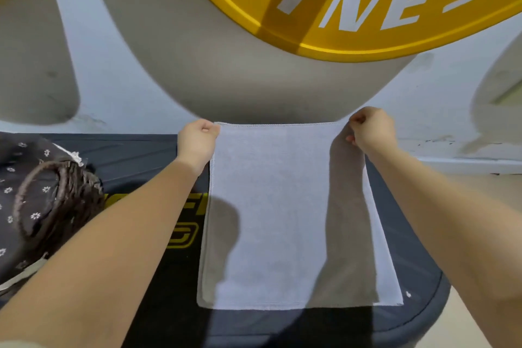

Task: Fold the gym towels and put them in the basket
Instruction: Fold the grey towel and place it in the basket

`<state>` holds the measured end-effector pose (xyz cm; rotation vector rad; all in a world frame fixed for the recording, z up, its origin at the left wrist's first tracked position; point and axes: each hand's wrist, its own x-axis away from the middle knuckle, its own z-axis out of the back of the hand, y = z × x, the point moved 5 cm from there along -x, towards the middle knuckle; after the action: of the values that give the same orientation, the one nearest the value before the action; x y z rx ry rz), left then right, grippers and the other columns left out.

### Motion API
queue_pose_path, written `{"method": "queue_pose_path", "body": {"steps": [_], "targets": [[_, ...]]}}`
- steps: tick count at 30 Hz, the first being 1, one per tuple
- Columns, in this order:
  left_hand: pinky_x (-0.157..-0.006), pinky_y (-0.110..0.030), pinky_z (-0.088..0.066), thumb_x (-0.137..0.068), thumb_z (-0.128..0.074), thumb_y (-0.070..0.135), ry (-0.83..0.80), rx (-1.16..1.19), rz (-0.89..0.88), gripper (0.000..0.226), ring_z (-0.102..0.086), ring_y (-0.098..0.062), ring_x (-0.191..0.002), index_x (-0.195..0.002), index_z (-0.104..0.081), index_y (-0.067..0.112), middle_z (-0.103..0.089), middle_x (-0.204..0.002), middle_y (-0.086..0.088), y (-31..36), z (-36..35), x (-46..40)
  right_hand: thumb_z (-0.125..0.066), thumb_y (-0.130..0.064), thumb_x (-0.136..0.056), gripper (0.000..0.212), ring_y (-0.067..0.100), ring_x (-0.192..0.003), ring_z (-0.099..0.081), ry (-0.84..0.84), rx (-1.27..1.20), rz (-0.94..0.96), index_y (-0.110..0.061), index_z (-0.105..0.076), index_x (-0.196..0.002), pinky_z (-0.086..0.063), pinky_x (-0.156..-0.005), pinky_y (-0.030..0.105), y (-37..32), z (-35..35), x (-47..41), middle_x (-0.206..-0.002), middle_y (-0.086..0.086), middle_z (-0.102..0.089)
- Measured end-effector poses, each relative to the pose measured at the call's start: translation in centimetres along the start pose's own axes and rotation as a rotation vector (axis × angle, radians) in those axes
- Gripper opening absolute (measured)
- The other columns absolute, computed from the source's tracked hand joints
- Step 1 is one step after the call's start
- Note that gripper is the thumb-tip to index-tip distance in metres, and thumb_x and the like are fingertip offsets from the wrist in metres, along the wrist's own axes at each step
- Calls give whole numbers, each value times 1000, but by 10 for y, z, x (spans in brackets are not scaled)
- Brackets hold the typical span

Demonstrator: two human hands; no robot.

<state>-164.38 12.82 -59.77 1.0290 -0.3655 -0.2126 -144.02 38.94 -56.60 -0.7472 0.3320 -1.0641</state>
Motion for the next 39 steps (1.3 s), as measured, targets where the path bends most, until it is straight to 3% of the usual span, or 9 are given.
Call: {"method": "queue_pose_path", "body": {"steps": [4, 8, 12, 17, 20, 26, 31, 35, 39], "targets": [[-57, -25, -37, -94, -45, 18, 36, -158, -85, 12, -46, -23, -74, -92, -54, 10, -56, -76, -2, -2, -11, -20, -43, 0, -88, 22, 30, -85, -65, 25, -57, -48, -8, -57, -103, -51, -89, 43, 4, -17, -5, -106, 19, -65], [-83, -30, -39, -95, -46, 17, 43, -233, -175, 47, -51, -31, -106, -138, -31, 10, -49, -125, -17, -7, -16, -12, -44, -6, -94, 40, 25, -117, -53, -53, 22, 41, -11, -41, -134, -38, -95, 29, 6, -29, 19, -136, 12, -46], [-91, -27, -38, -93, -49, 10, 45, -203, -193, 47, -54, -33, -98, -137, -34, 6, -41, -132, -17, -16, 3, 17, -41, -3, -93, 33, 27, -121, -51, -41, 87, 172, -7, -52, -124, -37, -102, 28, 11, -19, 45, -143, 11, -36], [-72, -18, -29, -88, -52, -3, 106, -287, -367, 19, -46, -28, -83, -105, -54, -9, -51, -96, -26, -34, 30, 81, -40, -2, -92, 33, 24, -111, -49, -130, 160, 176, -7, -52, -123, -32, -83, 17, 26, -7, 92, -136, 12, -41], [-70, -34, -36, -88, -54, 2, 82, -281, -249, 8, -45, -24, -79, -86, -57, -5, -52, -77, -13, -42, 36, 118, -39, -2, -93, 31, 22, -99, -52, -181, 187, 168, -5, -54, -120, -37, -81, 23, 31, 1, 118, -138, 12, -40], [-56, -29, -30, -86, -55, 14, -84, -358, 50, 32, -43, -23, -68, -57, -42, 11, -46, -63, -2, -55, 35, 190, -39, -7, -96, 27, 30, -96, -57, -214, 298, 134, -3, -56, -116, -44, -80, 29, 62, 17, 163, -131, 15, -43], [-73, -38, -43, -89, -56, 27, -89, -562, 184, 28, -56, -35, -90, -88, -57, -1, -59, -94, -17, -66, 35, 210, -45, -16, -94, 24, 32, -97, -57, -219, 442, 112, -5, -51, -115, -52, -86, 44, 97, 27, 196, -122, 16, -47], [-80, -40, -45, -90, -55, 33, -37, -667, 252, 41, -55, -37, -101, -112, -49, -1, -54, -112, -21, -65, 32, 217, -51, -26, -93, 27, 28, -96, -58, -301, 412, 132, -7, -50, -113, -52, -87, 37, 105, 33, 210, -122, 13, -48], [-80, -38, -44, -91, -52, 35, -56, -651, 307, 39, -56, -35, -102, -110, -54, 1, -56, -112, -21, -70, 31, 217, -58, -22, -89, 36, 27, -101, -57, -403, 443, 230, -9, -46, -120, -48, -87, 30, 106, 35, 214, -128, 11, -41]]}}
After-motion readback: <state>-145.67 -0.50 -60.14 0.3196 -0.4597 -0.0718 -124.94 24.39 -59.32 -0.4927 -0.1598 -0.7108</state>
